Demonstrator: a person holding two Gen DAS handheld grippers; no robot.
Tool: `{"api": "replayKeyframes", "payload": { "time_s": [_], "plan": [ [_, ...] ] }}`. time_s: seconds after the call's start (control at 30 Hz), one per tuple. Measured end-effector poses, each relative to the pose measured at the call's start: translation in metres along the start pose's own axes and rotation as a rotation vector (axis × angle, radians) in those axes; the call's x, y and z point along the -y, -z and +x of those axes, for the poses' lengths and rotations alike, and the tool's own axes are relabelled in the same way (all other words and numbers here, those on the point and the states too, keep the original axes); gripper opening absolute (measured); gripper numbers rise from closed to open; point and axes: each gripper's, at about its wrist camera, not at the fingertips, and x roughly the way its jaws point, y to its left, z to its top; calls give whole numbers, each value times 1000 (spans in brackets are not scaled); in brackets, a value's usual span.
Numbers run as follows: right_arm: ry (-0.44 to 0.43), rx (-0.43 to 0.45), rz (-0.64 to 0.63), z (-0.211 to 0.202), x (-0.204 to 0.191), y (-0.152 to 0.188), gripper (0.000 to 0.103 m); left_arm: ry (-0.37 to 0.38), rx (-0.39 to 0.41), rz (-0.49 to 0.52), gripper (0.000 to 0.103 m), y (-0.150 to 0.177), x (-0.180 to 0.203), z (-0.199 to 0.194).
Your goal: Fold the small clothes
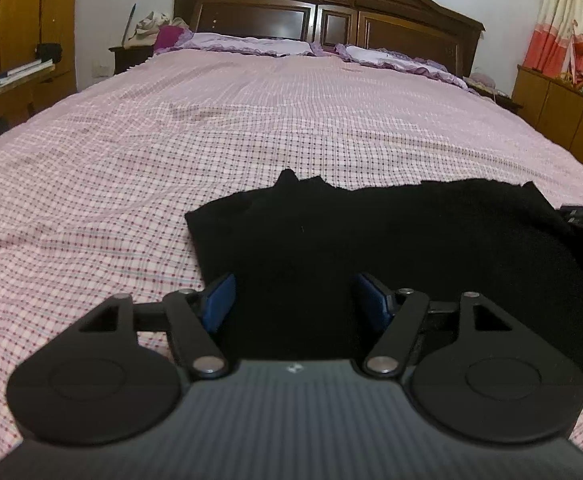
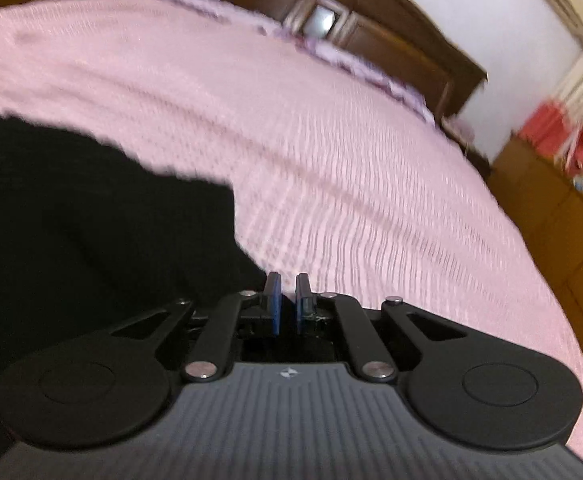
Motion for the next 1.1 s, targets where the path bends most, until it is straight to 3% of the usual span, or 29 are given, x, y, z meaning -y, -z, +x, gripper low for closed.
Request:
{"api": "replayKeyframes", "payload": {
  "time_s": [0.17,0.33,0.43,0.5,0.57,0.67,0.8,1.1],
  "plan": [
    [-10,-3,17,-9,5,-1,8,-8,-2,9,70,0,1,1],
    [-49,10,82,-44,31,3,10,-19,-10,12,71,-1,1,-2],
    [-135,-31,195,-65,55,15,25,-58,-27,14,80,-1,1,-9],
    [-175,-41,286,-79,69,30,57,-64,-45,-8,81,-3,0,-13],
    [-192,-28,379,-96,82,47,70,-60,-73,-45,81,-4,-3,-16],
    [-225,-6,485,-121,97,69,74,-57,-86,-75,81,-6,-3,-26],
    [-286,9,585,-146,106,91,90,-77,-87,-74,81,-6,3,-48],
    [-397,42,631,-169,103,119,100,-47,-110,-77,81,3,29,-92]
  ]
}}
